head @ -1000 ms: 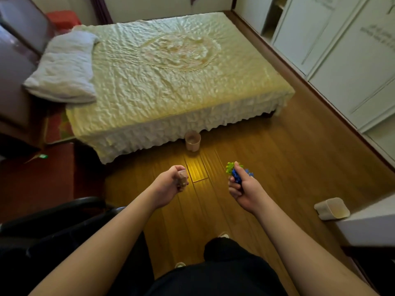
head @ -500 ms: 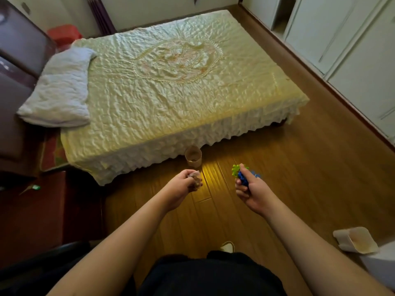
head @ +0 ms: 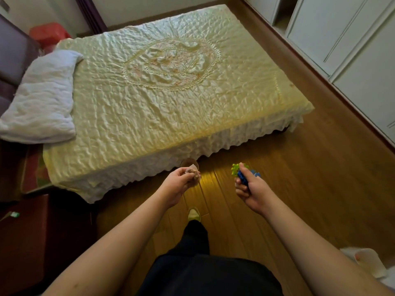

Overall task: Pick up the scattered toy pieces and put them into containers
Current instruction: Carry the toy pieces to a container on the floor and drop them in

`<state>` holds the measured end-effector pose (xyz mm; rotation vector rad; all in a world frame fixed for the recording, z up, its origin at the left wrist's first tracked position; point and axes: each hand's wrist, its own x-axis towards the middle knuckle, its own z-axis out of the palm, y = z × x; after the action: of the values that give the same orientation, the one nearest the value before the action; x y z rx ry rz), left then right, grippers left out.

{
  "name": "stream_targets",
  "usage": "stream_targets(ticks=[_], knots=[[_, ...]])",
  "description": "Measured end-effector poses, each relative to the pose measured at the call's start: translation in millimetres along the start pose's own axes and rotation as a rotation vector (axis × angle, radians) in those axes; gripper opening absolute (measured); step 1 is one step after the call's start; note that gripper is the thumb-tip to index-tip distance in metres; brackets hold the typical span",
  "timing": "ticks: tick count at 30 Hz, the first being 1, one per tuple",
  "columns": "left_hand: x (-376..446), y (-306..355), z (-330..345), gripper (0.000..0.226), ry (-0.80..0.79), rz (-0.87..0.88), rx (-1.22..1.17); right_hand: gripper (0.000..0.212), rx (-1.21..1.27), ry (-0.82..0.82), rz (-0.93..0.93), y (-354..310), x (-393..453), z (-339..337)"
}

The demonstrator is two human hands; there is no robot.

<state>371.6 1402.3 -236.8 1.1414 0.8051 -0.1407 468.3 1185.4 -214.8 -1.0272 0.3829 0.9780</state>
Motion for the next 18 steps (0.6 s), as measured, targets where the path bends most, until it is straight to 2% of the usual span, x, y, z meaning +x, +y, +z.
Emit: stream_targets(ticks=[9, 12, 18], knots=[[113, 47, -42, 0.016, 0.201, -0.021, 0.237, 0.029, 0.116, 0.017, -0.005, -45, 103, 46], [139, 60, -48, 0.021, 0.243, -0.015, 0.312, 0.028, 0.158, 0.043, 0.03, -48, 131, 52], [196, 35, -55, 0.021, 0.316, -0.036, 0.493, 0.029, 0.128, 0.054, 0.098, -48, 190, 42]])
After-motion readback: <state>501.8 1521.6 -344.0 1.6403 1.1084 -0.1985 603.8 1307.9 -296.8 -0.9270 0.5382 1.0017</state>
